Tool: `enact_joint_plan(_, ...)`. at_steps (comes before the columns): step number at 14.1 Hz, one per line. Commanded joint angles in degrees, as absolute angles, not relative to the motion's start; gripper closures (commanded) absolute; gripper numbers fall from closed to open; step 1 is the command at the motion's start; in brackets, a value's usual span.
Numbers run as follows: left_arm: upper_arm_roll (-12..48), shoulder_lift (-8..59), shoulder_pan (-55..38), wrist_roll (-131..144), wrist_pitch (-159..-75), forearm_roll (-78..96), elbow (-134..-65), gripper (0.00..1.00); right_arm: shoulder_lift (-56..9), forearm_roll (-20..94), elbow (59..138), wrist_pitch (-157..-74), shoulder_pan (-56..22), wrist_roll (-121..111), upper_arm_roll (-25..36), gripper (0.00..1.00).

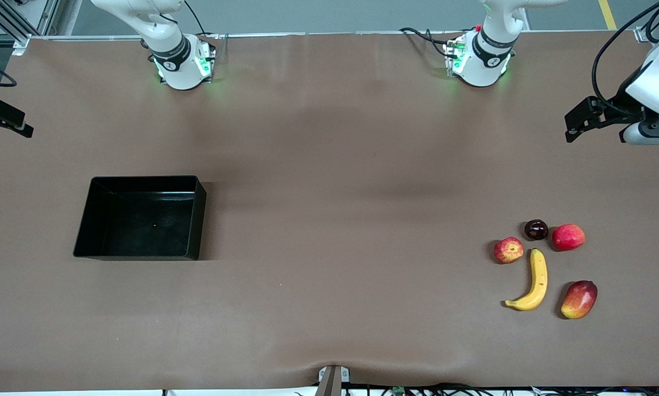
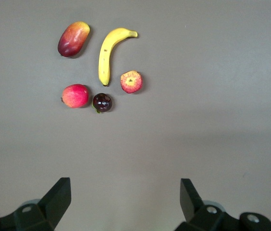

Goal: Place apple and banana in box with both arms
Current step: 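Reach the left gripper down to the red-yellow apple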

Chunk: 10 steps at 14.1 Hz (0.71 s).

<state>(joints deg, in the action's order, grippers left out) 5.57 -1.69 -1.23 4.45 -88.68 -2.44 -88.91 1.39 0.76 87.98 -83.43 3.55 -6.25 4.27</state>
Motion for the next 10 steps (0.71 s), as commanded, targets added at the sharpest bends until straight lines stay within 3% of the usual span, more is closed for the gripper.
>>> enact_joint_plan(1,5.8,-1.2,-1.0,3.7,-87.8,-3.4,-87.9,0.0,2.8,1.6,89.2,-83.2,4.0,-5.9,3.9,0.0)
enact_joint_plan(6,5.8,2.8,-1.0,3.2,-88.4,-3.1,-87.4,0.0,2.8,1.6,89.3,-83.2,4.1,-5.9,4.0,0.0)
enact_joint_plan(10,5.8,8.7,-0.7,4.3,-94.0,-3.3,-88.3,0.0,1.0,1.5,87.1,-84.0,4.7,-5.7,4.0,0.0)
